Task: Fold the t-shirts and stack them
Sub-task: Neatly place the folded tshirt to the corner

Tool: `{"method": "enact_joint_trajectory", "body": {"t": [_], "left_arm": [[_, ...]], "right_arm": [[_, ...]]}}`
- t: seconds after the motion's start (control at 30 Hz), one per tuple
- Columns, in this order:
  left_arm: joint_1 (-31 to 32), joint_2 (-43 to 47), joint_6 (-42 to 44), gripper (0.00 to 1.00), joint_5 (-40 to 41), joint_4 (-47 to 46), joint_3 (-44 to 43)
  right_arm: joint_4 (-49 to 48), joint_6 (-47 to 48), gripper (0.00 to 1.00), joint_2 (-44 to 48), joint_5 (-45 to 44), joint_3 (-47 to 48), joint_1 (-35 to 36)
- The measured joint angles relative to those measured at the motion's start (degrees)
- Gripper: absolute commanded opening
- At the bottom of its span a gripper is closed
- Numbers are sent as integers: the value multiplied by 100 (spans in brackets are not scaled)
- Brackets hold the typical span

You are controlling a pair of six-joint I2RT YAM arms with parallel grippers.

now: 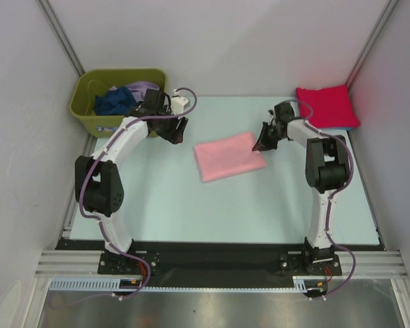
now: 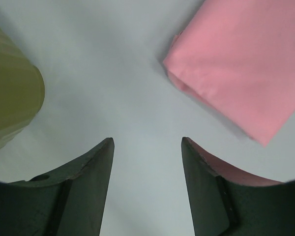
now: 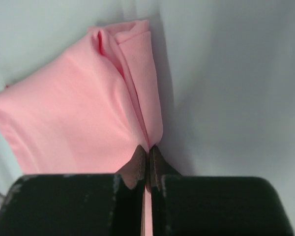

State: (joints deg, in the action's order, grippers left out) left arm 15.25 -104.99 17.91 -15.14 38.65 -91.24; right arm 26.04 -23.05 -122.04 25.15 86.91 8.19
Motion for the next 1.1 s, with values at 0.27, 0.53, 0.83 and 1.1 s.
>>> {"method": "enact_joint_trajectory", "body": {"t": [0.27,0.53,0.83,1.1], "left_arm": [[-7,0,70,68,50,251,-52],[-11,-13,83,69,114,573,-704],[-13,-153,219,69,420,697,-758],[-17,-175,319,69,614,710,-758]], "right_arm": [[1902,2092,0,-1473,-1853,4118,-382],[1768,3394,0,-1788,-4030,4994,-682],[922,4518,0,-1788,-5080,5254,-682],[348,4972,0,-1788,-5335,5309,-909]]}}
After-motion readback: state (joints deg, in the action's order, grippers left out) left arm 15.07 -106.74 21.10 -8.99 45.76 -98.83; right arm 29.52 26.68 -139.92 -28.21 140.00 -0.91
